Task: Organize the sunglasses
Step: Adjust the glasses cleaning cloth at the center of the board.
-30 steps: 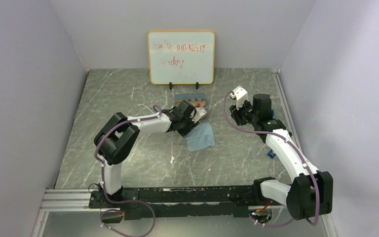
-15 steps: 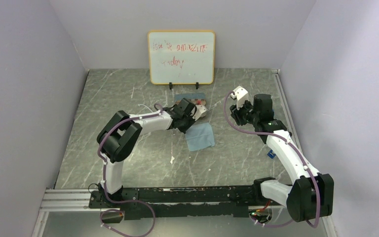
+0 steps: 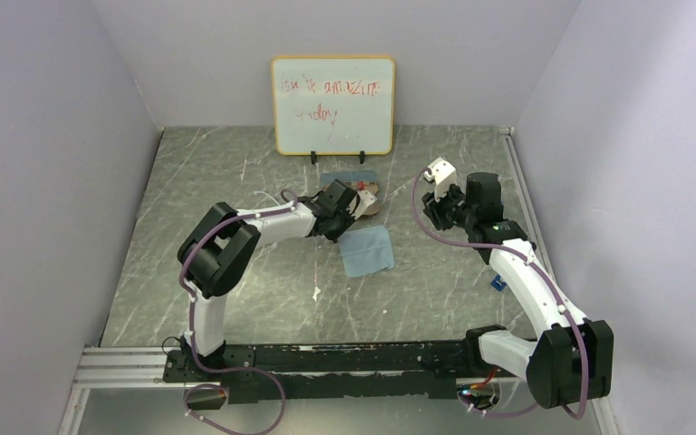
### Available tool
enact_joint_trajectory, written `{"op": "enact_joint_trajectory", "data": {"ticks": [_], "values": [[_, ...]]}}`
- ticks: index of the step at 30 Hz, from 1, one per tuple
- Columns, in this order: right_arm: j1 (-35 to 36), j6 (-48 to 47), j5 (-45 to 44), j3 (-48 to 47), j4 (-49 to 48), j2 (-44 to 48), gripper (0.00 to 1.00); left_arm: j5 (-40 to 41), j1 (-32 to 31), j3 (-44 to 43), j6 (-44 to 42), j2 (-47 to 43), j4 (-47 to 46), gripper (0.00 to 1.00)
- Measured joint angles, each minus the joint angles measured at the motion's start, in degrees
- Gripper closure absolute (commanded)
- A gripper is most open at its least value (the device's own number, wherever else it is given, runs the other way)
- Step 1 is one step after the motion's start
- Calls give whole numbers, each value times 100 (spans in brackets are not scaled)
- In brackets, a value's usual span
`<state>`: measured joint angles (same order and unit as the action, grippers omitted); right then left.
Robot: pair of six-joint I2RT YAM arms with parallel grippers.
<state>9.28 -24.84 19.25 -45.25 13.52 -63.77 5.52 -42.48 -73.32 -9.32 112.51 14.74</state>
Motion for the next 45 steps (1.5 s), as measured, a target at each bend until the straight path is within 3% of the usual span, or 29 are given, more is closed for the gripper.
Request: {"op": "enact_joint_trajectory", "data": {"ticks": [4, 8, 19, 28, 35, 45], "values": [[-9, -2, 28, 0, 0, 4, 63, 33, 11, 0, -20, 0, 13, 68], [-11, -2, 33, 0, 0, 4, 63, -175, 61, 2, -11, -42, 15, 57], [-22, 0, 35, 0, 0, 4, 63, -1067, 417, 17, 214, -105, 142, 59], [-61, 0, 33, 0, 0, 4, 63, -986, 557, 435, 402, -409, -46, 61], [-63, 0, 33, 0, 0, 4, 63, -1668, 570, 457, 501, -546, -70, 62], [-125, 2, 39, 2, 0, 4, 63, -2544, 791, 101, 634, -20, -28, 73]]}}
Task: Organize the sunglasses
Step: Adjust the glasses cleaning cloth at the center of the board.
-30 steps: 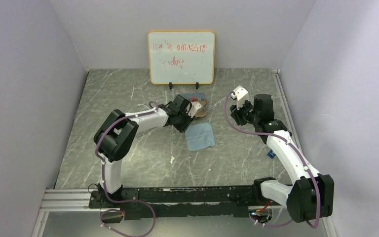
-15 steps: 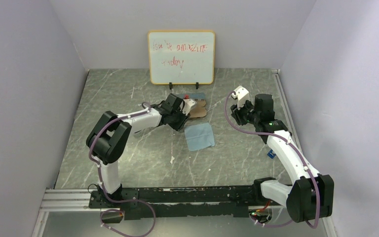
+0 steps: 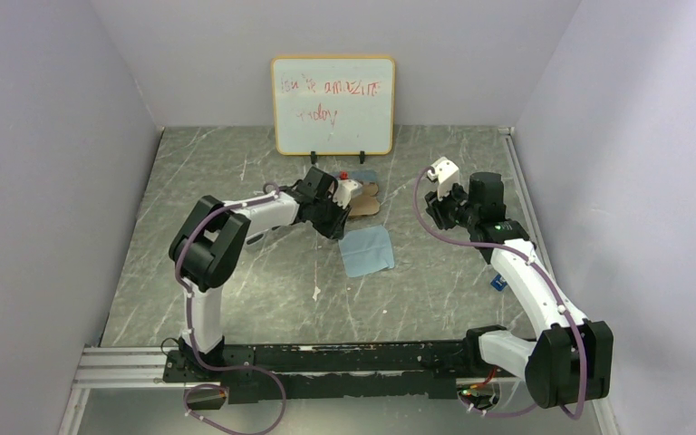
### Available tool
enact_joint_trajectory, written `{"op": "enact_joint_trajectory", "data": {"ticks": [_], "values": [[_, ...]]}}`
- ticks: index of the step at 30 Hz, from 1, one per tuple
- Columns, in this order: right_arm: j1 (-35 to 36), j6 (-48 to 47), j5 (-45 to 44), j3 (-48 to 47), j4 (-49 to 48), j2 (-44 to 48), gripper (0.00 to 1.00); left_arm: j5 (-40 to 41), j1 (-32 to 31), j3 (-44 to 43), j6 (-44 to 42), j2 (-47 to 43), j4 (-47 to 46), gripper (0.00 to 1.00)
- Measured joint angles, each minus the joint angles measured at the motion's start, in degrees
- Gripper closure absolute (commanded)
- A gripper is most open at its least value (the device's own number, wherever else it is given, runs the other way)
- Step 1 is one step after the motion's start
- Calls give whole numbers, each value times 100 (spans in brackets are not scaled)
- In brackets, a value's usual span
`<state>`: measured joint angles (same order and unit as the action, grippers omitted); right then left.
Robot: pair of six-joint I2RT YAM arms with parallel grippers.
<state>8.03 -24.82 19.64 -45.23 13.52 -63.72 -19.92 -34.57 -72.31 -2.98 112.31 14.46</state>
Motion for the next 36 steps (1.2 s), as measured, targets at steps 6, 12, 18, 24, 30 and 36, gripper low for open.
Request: {"op": "enact_joint_trajectory", "data": {"ticks": [6, 12, 18, 24, 30, 36], "values": [[-13, 0, 26, 0, 0, 0, 64, -24, 24, -96, 66, 94, 4, 90], [-15, 0, 44, 0, 0, 0, 64, -20, 24, -87, 59, 90, 4, 95], [-15, 0, 55, 0, 0, 0, 64, 61, 24, 11, 24, 2, 0, 95], [-24, -2, 153, 0, 2, 0, 64, 568, 2, 13, -94, -90, -2, 92], [-31, -72, 356, 0, 22, 0, 63, 944, -87, 11, -208, -111, 2, 56], [-15, -734, 977, 111, 175, 0, 53, 1134, -109, 37, -291, -282, 94, 33]]}}
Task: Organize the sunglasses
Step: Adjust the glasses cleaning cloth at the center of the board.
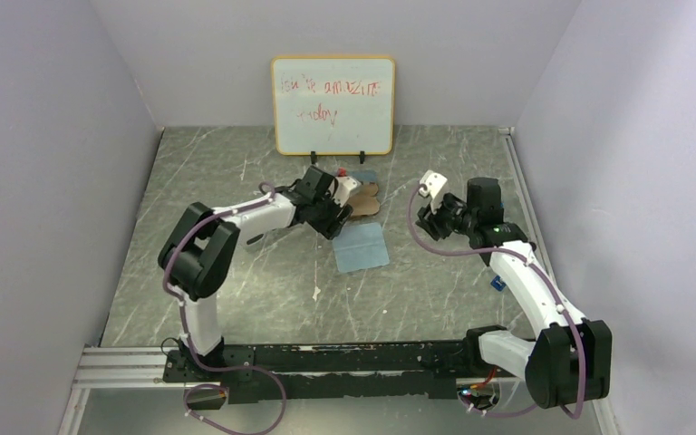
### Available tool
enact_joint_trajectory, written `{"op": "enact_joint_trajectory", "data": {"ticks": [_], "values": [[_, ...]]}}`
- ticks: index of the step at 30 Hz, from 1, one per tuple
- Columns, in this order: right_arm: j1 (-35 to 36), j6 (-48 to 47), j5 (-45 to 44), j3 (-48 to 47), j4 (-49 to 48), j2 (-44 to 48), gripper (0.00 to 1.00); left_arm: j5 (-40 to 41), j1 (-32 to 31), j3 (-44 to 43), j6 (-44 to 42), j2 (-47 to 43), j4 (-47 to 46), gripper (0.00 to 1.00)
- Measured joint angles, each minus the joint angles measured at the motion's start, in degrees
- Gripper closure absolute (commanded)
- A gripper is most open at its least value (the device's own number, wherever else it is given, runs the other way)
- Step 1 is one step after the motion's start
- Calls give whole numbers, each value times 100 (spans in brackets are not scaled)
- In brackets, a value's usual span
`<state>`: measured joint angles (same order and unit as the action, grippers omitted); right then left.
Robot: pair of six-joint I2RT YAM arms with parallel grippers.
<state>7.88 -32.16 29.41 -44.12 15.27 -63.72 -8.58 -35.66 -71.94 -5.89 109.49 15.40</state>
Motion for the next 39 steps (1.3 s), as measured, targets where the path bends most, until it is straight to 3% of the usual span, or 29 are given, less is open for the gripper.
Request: {"op": "enact_joint_trajectory", "data": {"ticks": [4, 8, 14, 17, 22, 31, 39], "values": [[63, -752, 450, 251, 138, 107, 50, 63, 4, 225, -160, -640, 35, 32], [96, -2120, 1005, 584, 367, 326, 50, -177, -2, 603, -632, -1519, -48, 34], [107, -4371, 1812, 841, 645, -61, 49, -780, -251, 1650, -1823, -2452, -420, 36], [166, -5088, 2107, 868, 772, -363, 56, -883, -505, 2218, -2356, -2540, -490, 38], [393, -5377, 2208, 850, 778, -671, 57, -874, -811, 2483, -2822, -2435, -481, 41], [461, -5368, 2127, 1152, 494, -313, 56, -435, -1364, 2490, -3136, -2157, -894, 46], [450, -5268, 2033, 1182, 378, -103, 56, 17, -1563, 2490, -3248, -1781, -953, 44]]}}
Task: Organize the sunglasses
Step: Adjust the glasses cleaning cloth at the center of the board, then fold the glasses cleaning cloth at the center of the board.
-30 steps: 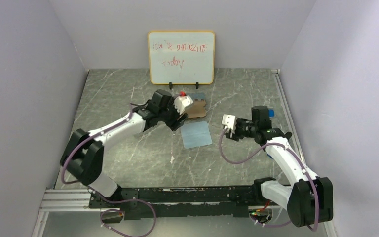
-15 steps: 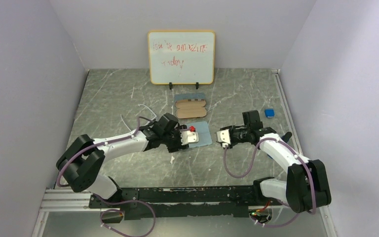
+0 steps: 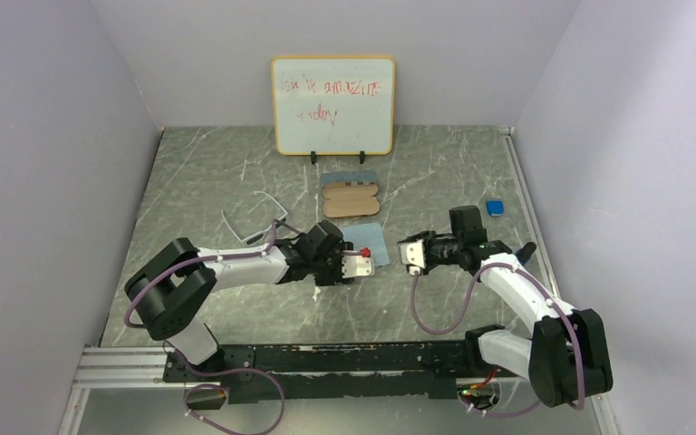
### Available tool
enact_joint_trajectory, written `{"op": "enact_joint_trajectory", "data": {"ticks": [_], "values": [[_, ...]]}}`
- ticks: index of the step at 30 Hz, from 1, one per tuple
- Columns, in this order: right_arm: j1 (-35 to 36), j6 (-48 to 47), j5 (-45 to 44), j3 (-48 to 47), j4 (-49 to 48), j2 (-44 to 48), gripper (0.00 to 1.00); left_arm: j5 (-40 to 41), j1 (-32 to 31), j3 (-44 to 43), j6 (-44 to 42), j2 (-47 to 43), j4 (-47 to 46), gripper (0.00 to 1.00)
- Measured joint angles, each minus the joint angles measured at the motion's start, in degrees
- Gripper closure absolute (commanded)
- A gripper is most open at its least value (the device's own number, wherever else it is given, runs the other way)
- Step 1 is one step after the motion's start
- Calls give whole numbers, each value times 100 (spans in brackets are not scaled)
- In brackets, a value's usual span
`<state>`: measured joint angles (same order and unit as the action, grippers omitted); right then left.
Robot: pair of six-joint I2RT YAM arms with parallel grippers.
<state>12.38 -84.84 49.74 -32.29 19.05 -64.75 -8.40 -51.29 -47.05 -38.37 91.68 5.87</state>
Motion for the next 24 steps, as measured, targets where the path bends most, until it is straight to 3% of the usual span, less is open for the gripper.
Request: {"op": "enact_joint_trajectory", "data": {"ticks": [12, 20, 22, 24], "values": [[-138, 22, -4, 17, -26, 39, 57, 188, -146, -7, -26, 216, -378, 47], [-321, 37, 31, 17, -20, 140, 58, 402, -240, -87, -46, 426, -627, 65], [-367, 35, 48, 17, -13, 146, 58, 455, -247, -90, -48, 459, -686, 80], [-407, 24, 76, 17, 4, 146, 58, 518, -249, -87, -52, 483, -686, 89]]}}
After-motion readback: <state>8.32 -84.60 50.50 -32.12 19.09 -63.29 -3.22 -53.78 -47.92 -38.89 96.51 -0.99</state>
